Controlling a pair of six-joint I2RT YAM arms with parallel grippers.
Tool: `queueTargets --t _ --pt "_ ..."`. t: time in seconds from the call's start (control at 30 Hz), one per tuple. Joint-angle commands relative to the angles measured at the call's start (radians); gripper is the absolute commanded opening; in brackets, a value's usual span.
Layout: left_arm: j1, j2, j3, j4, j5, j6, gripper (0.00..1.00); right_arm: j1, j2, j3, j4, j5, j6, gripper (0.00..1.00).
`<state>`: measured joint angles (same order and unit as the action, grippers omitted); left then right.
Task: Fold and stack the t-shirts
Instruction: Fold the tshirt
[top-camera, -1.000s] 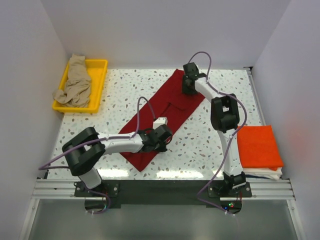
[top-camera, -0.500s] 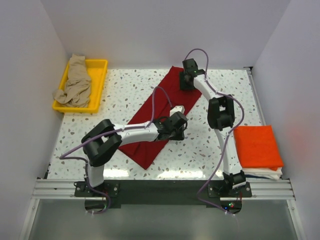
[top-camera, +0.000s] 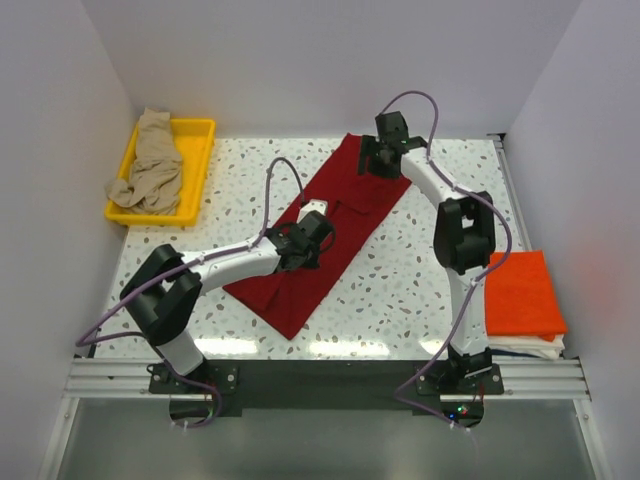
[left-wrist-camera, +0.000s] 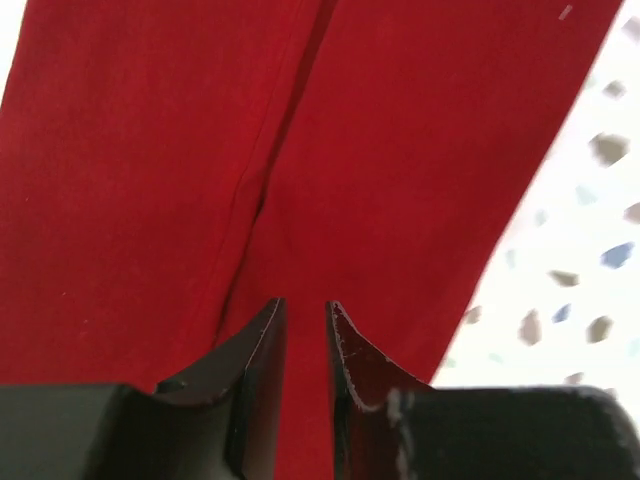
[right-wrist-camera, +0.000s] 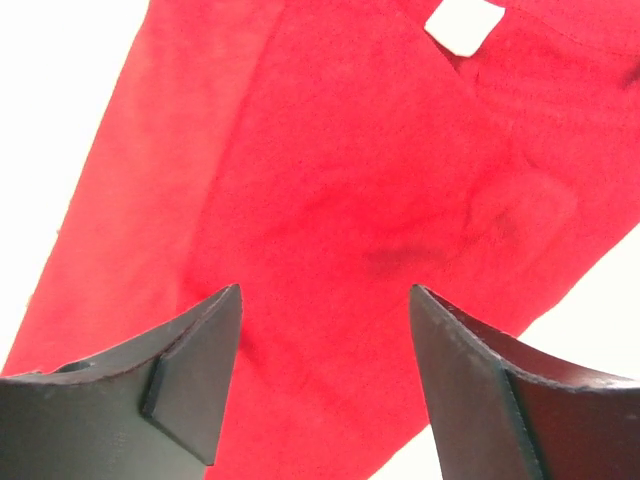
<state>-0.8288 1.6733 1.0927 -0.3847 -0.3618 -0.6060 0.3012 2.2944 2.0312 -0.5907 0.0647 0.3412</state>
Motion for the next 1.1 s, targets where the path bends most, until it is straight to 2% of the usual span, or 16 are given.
queueTargets --t 0.0,0.13,0.23,0.37,0.63,0.9,1.07 --pt "-0.003 0.002 -0.045 -0.002 -0.013 0.1 0.26 0.006 -0.12 -0.115 0.103 -0.06 0.128 0.68" --pt "-0.006 0.034 -0.076 0.023 -0.014 0.101 0.24 0.006 -0.147 -0.25 0.173 -0.063 0.196 0.49" --pt "-0.021 0.054 -0.106 0.05 0.017 0.098 0.22 0.006 -0.135 -0.259 0.184 -0.054 0.219 0.42" --pt "-0.075 0.092 -0.126 0.052 0.011 0.059 0.21 0.006 -0.099 -0.236 0.167 -0.052 0.222 0.41" --pt "-0.181 0.134 -0.142 0.107 0.113 -0.043 0.2 0.003 -0.029 -0.157 0.051 0.017 0.156 0.41" --pt "-0.225 0.195 -0.05 0.222 0.3 -0.15 0.21 -0.007 0.097 0.025 -0.063 0.084 0.033 0.42" --pt "-0.224 0.244 0.057 0.248 0.354 -0.179 0.22 -0.011 0.148 0.095 -0.066 0.087 -0.025 0.44"
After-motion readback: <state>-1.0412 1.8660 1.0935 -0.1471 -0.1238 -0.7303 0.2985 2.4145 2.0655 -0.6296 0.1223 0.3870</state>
